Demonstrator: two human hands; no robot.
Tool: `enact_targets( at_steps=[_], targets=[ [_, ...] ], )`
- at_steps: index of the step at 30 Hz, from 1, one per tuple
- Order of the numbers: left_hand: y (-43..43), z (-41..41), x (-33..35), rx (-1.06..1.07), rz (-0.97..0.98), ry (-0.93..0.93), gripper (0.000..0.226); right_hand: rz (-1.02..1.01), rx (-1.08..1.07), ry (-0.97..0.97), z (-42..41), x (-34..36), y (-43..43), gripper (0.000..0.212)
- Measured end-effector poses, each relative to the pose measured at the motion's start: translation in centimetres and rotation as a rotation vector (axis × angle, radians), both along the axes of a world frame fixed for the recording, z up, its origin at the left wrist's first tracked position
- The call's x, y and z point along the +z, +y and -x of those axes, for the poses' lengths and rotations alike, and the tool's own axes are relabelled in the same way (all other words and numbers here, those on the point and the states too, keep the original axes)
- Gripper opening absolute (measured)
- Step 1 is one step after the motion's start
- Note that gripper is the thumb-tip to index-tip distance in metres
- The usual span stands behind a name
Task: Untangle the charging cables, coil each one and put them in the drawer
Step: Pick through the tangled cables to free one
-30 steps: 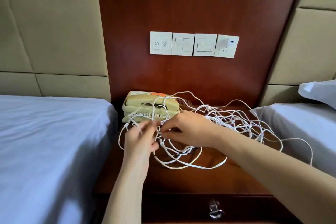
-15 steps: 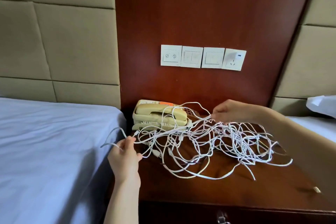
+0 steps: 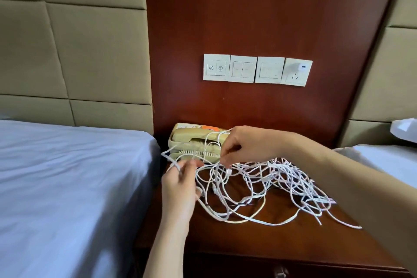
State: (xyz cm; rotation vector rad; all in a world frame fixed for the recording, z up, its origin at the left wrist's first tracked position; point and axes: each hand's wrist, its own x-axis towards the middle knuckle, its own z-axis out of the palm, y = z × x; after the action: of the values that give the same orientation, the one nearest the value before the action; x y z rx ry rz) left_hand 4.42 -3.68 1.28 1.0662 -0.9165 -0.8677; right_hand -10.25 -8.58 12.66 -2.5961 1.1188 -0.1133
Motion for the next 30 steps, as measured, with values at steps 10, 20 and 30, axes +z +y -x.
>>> enact_targets(
  at_steps=[10, 20, 30],
  targets=[
    [0.0, 0.4, -0.2, -0.017, -0.006, -0.201, 0.035, 0.015, -0.016, -0.071, 0.1, -1.0, -1.0, 0.030],
    [-1.5, -1.7, -1.0, 0.073, -0.148, 0.357, 0.033, -0.127, -0.325, -0.199, 9.4, 0.1, -5.2, 0.022],
    [-2.3, -0.6, -0.9, 0.018, -0.158, 0.477, 0.034, -0.247, -0.427, -0.548, 11.7, 0.9, -6.6, 0.026]
  ],
)
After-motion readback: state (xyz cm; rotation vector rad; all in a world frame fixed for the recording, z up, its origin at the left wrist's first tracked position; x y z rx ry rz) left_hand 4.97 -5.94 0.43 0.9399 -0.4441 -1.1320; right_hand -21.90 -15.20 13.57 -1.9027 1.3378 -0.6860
